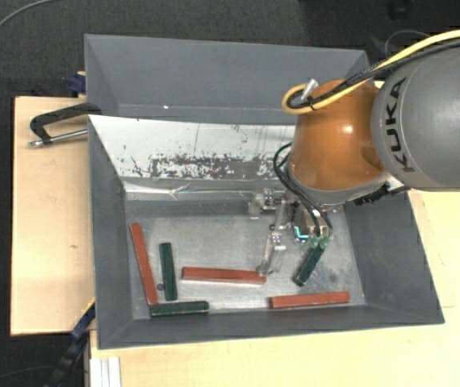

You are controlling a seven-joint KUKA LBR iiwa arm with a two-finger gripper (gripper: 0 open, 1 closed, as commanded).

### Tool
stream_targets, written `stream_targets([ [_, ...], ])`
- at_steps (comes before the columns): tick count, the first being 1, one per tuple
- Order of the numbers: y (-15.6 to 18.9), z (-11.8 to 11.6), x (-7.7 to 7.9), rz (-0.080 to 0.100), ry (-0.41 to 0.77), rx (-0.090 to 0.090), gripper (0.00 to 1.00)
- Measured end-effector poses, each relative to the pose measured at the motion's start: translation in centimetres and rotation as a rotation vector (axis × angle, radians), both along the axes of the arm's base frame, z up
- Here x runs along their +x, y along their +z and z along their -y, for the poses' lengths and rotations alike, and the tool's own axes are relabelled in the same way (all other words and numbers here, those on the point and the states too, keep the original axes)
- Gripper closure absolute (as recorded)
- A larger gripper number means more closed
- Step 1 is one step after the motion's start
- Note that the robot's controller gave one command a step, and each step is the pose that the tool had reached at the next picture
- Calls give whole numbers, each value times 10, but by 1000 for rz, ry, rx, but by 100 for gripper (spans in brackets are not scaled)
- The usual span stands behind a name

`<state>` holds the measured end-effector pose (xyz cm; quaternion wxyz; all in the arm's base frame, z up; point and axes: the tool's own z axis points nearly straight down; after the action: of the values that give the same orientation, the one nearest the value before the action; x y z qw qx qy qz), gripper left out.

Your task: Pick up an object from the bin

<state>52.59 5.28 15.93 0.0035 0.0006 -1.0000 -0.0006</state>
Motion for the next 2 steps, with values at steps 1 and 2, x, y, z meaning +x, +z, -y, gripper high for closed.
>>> stream_targets([
  [1,-93,-12,-27,-3,53,0,0],
  [2,-88,-11,-24,7,50,1,100],
])
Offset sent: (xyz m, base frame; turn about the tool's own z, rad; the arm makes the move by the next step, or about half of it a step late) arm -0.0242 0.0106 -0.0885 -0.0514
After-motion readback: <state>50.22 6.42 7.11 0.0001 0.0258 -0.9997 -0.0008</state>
